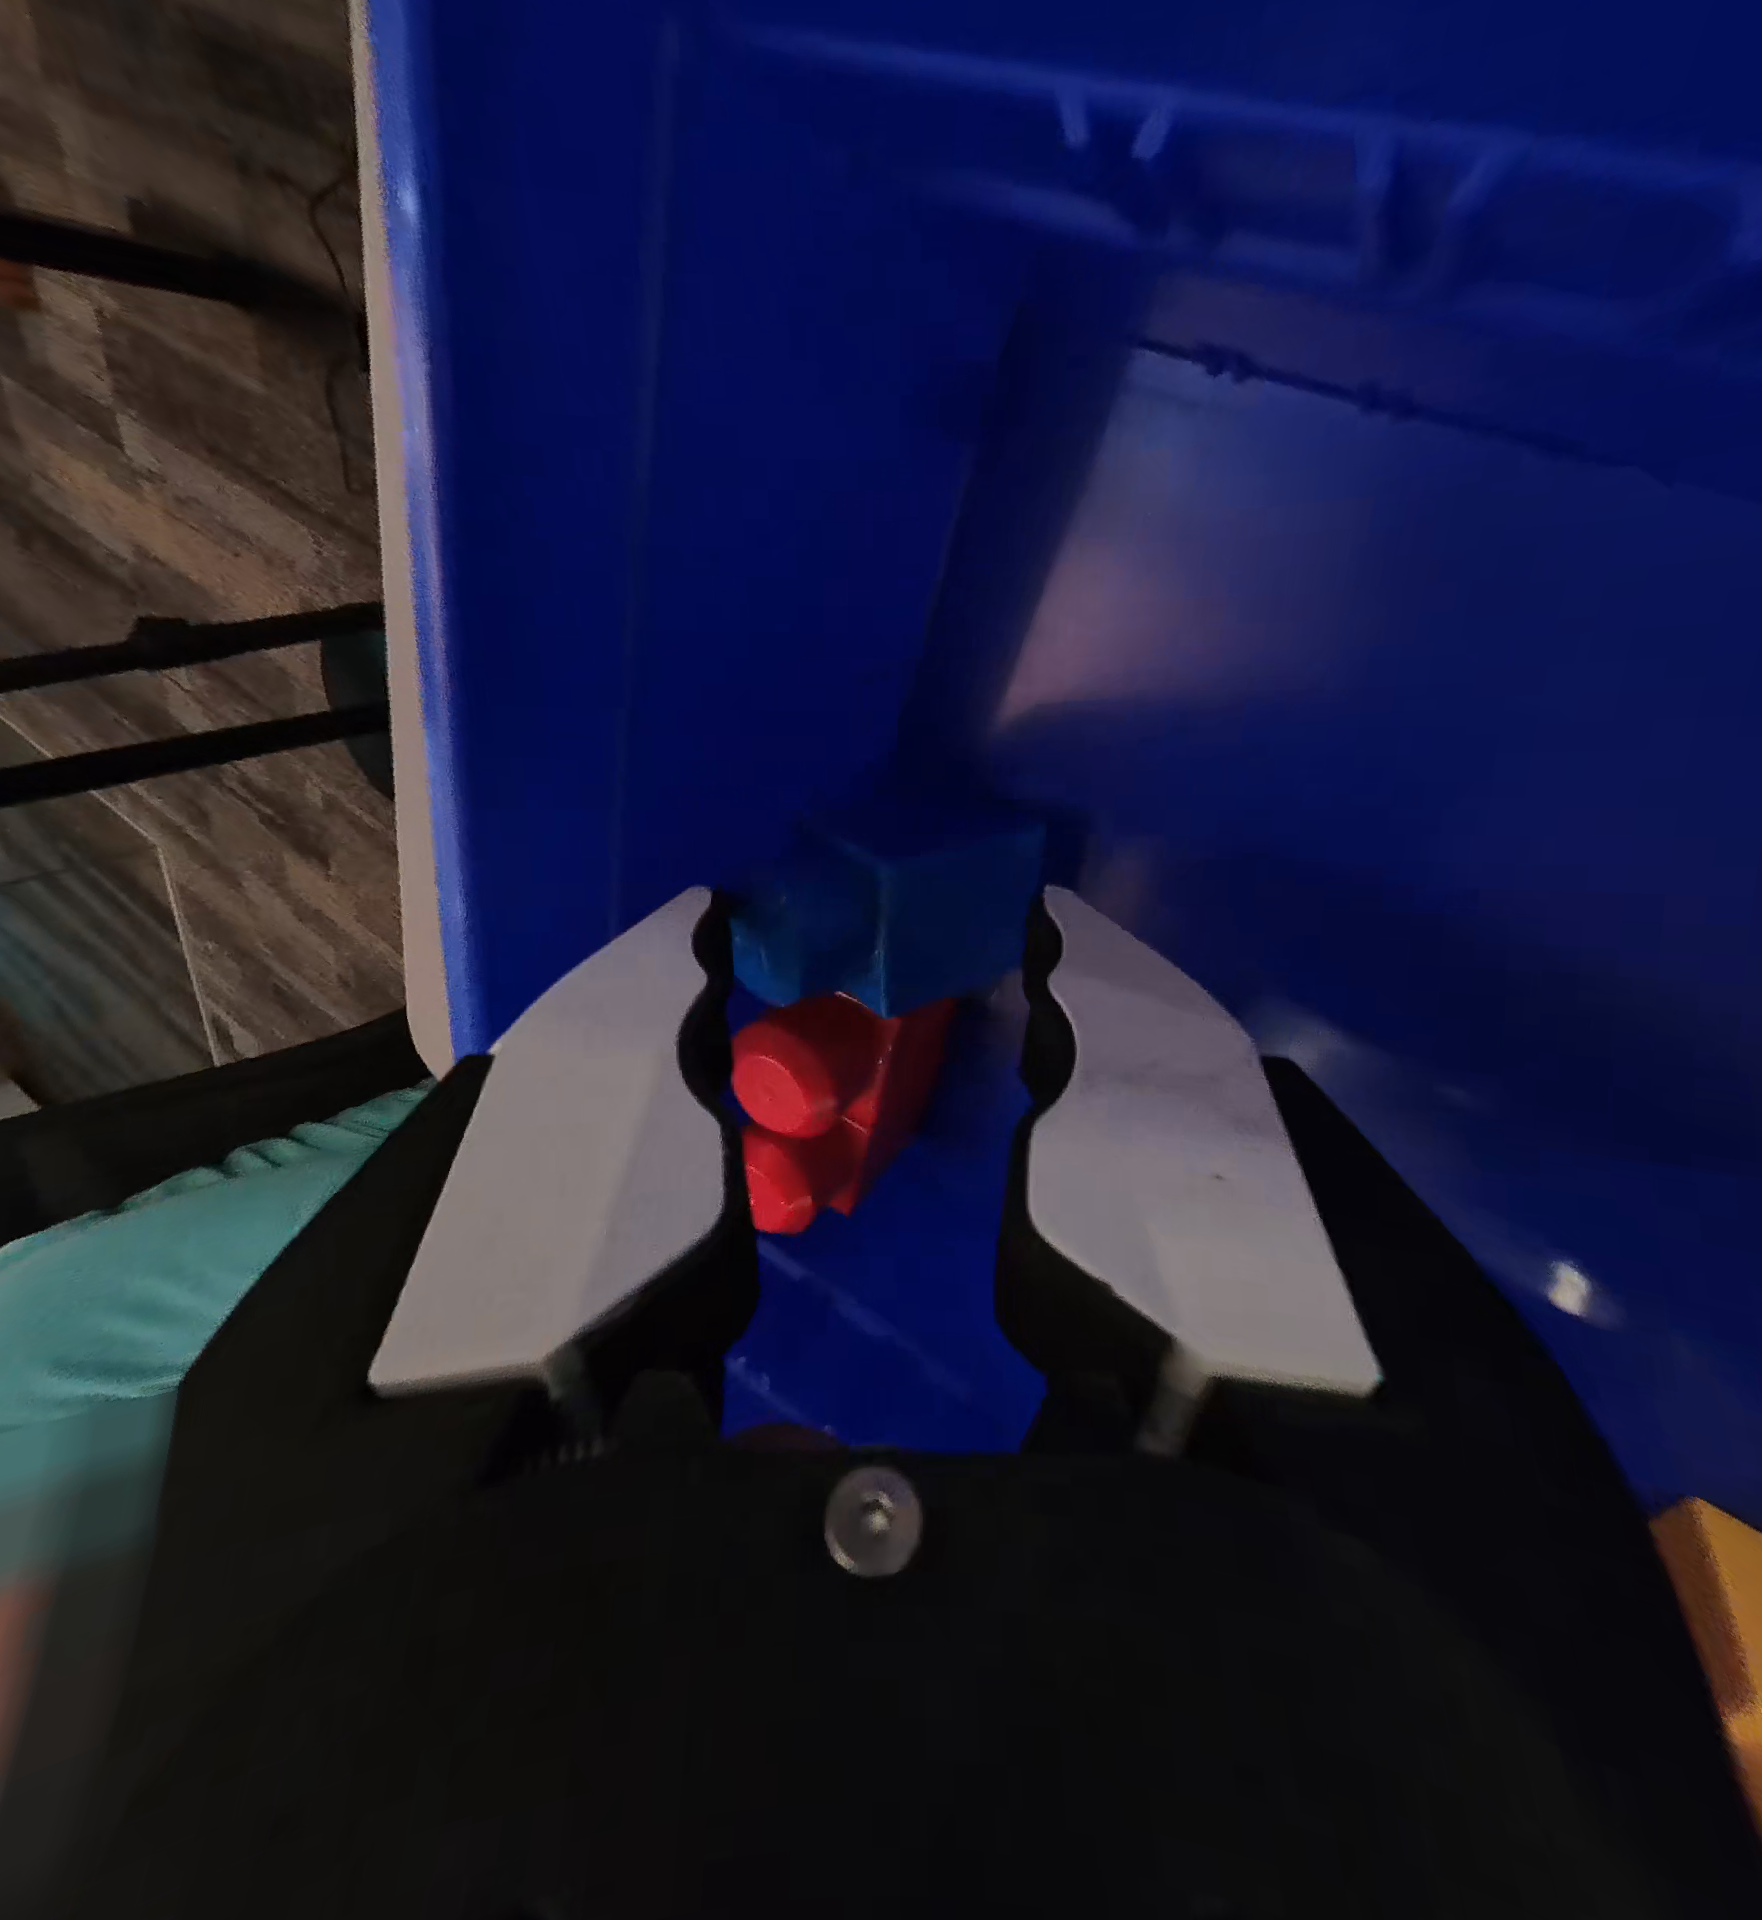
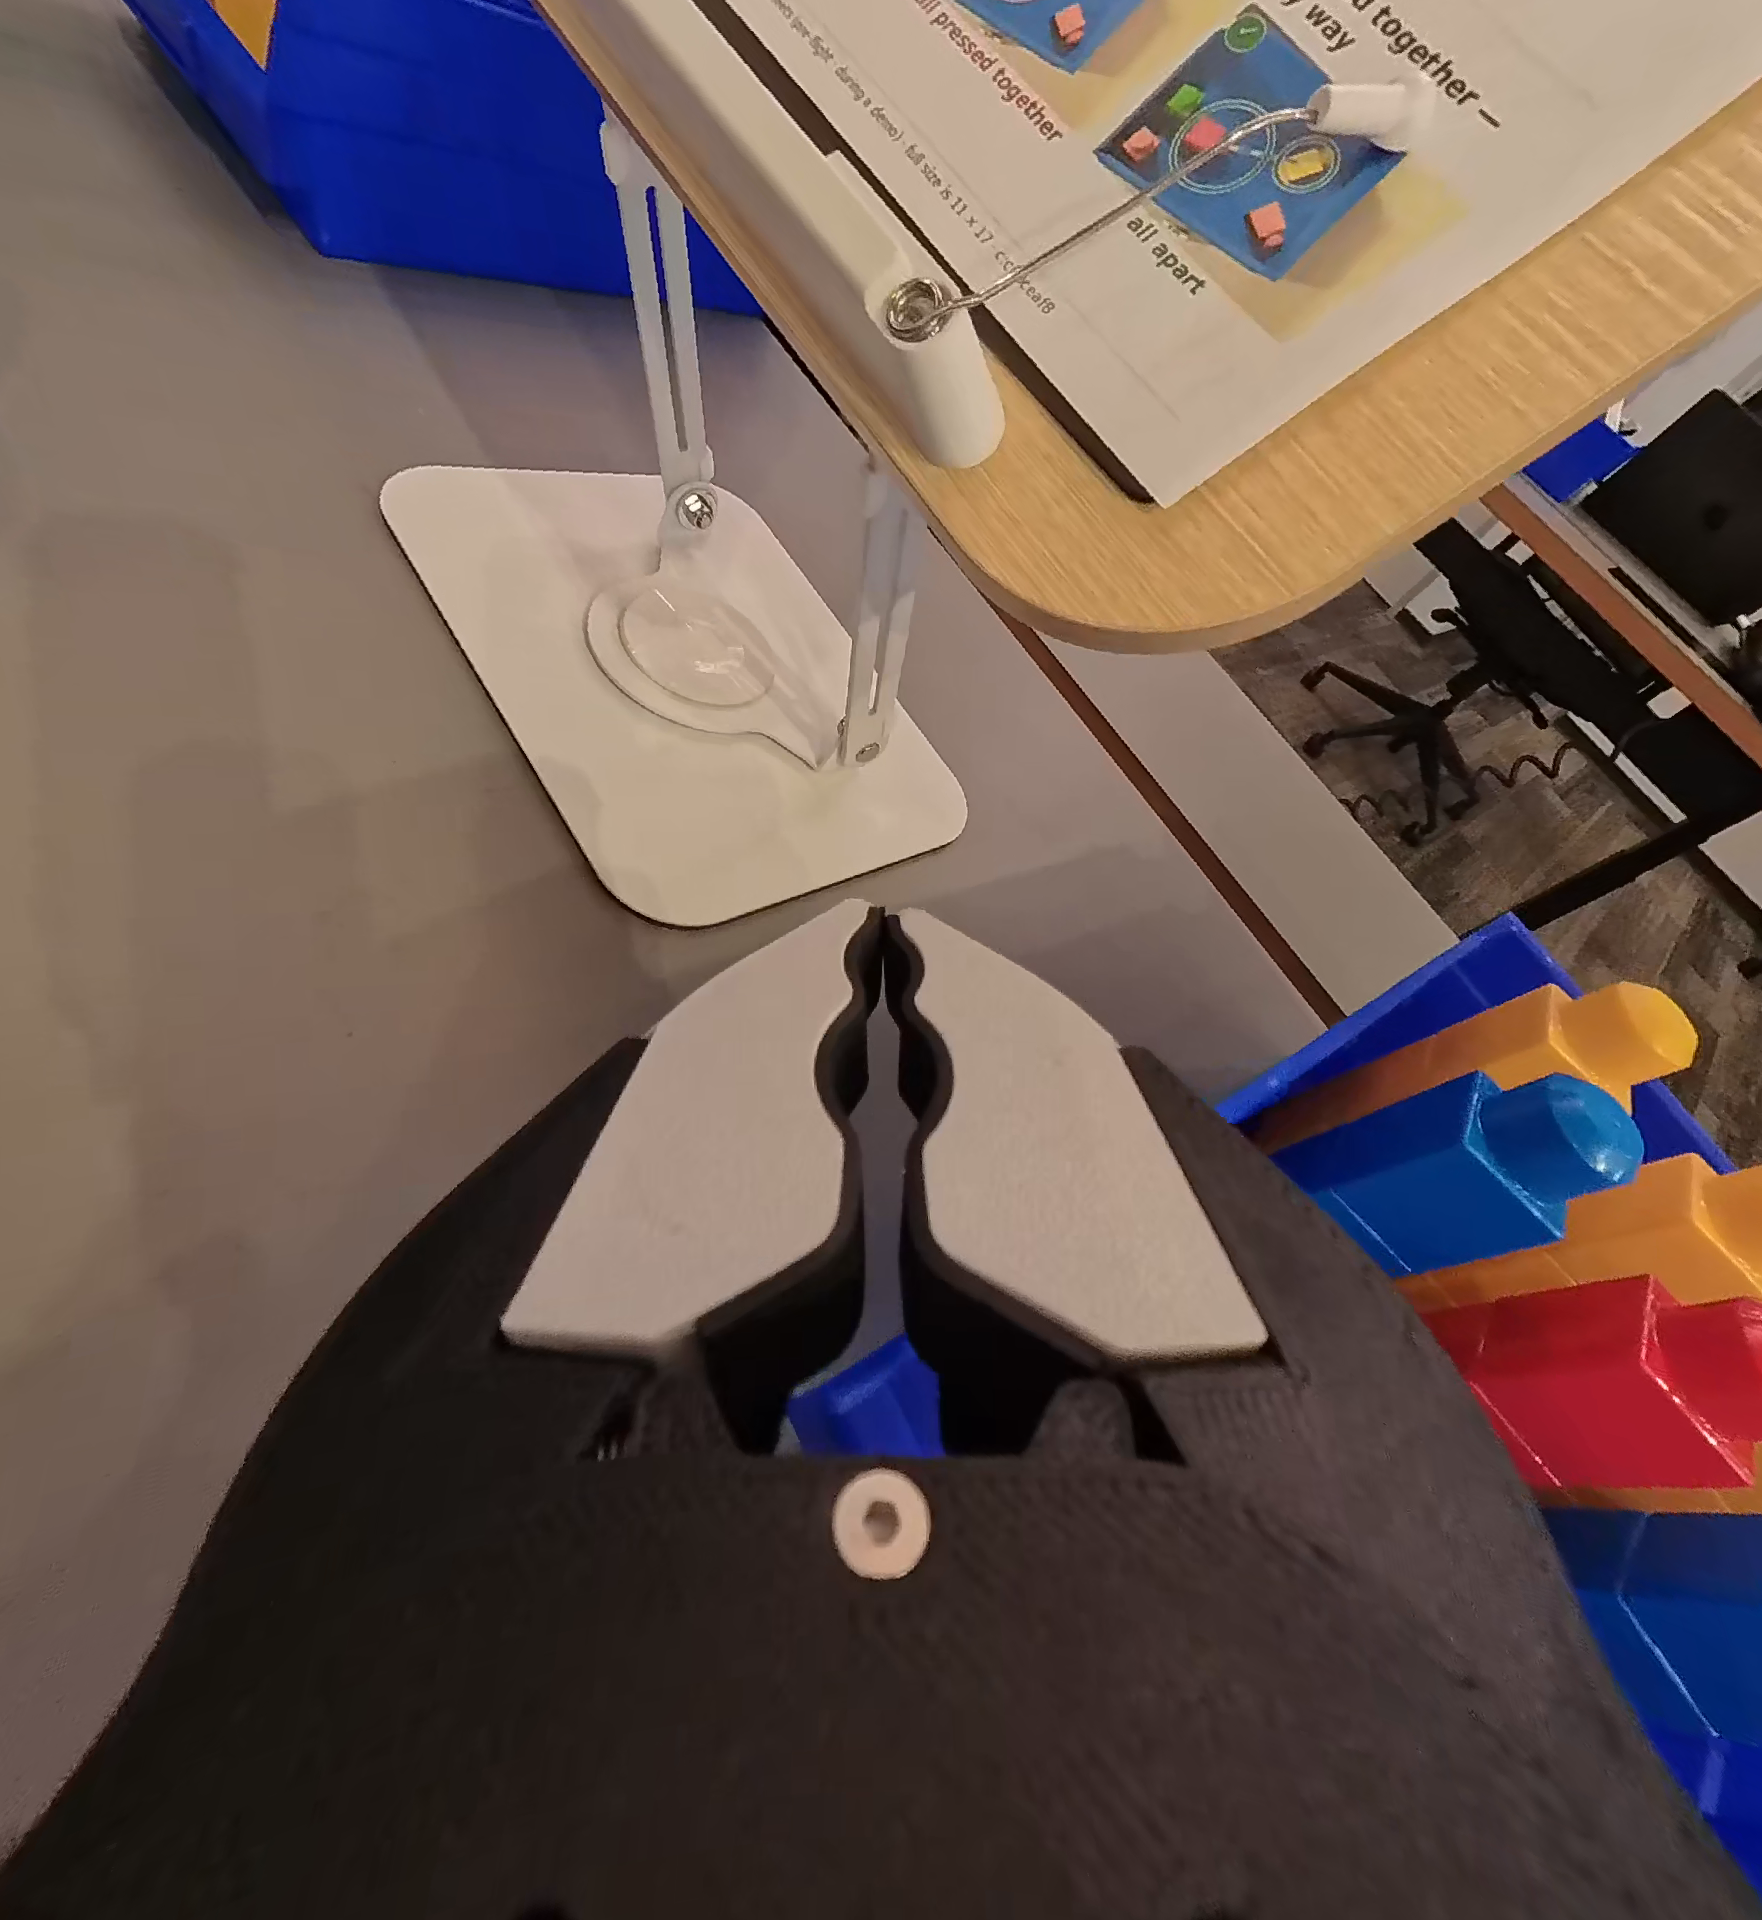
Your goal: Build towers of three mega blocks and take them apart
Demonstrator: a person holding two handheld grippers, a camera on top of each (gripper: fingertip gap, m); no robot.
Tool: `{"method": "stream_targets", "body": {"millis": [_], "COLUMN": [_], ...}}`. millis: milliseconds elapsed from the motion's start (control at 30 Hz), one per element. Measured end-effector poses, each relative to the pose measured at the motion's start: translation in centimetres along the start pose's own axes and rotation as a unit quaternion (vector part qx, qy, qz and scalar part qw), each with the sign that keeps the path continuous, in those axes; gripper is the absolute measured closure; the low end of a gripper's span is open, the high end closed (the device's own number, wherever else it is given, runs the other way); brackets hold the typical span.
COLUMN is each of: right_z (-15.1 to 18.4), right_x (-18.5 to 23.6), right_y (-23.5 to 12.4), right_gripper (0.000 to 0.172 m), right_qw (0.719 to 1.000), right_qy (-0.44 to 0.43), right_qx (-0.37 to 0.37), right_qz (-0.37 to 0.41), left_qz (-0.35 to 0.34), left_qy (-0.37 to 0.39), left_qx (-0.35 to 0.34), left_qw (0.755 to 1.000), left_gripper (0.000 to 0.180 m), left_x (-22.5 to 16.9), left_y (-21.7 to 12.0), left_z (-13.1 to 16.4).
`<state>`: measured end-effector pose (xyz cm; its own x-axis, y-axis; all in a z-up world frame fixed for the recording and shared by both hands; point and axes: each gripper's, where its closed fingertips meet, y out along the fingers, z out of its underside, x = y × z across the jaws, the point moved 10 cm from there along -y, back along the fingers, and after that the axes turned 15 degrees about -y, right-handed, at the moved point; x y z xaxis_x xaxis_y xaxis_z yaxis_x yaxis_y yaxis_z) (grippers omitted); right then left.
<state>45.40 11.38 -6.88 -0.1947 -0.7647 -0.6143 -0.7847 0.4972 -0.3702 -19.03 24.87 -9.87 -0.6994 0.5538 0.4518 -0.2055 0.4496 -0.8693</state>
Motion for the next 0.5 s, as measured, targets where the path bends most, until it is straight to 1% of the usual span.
{"method": "stream_targets", "body": {"millis": [33, 100, 233, 333, 500], "right_z": [0.0, -0.2, -0.4, -0.4, -0.6], "right_x": [0.0, 0.0, 0.0, 0.0, 0.0], "right_y": [0.0, -0.1, -0.3, -0.3, -0.4], "right_gripper": [0.172, 0.172, 0.172, 0.172, 0.172], "right_qw": [1.0, 1.0, 1.0, 1.0, 1.0], "right_qy": [-0.001, -0.003, -0.005, -0.007, -0.009], "right_qx": [0.0, -0.002, -0.005, -0.006, -0.006], "right_qz": [0.0, 0.001, 0.004, 0.004, 0.004], "left_qz": [0.008, 0.011, 0.021, 0.02, 0.044], "left_qy": [0.002, -0.001, 0.006, 0.023, 0.045], "left_qx": [0.007, 0.0, 0.004, -0.002, -0.01], "left_qw": [1.0, 1.0, 1.0, 1.0, 0.998], "left_gripper": [0.13, 0.129, 0.13, 0.131, 0.131], "left_x": [-0.1, -0.3, -1.6, -3.3, -6.8], "left_y": [0.1, 0.0, -0.9, -2.0, -4.5], "left_z": [0.1, 0.3, 1.2, 1.9, 3.5]}}
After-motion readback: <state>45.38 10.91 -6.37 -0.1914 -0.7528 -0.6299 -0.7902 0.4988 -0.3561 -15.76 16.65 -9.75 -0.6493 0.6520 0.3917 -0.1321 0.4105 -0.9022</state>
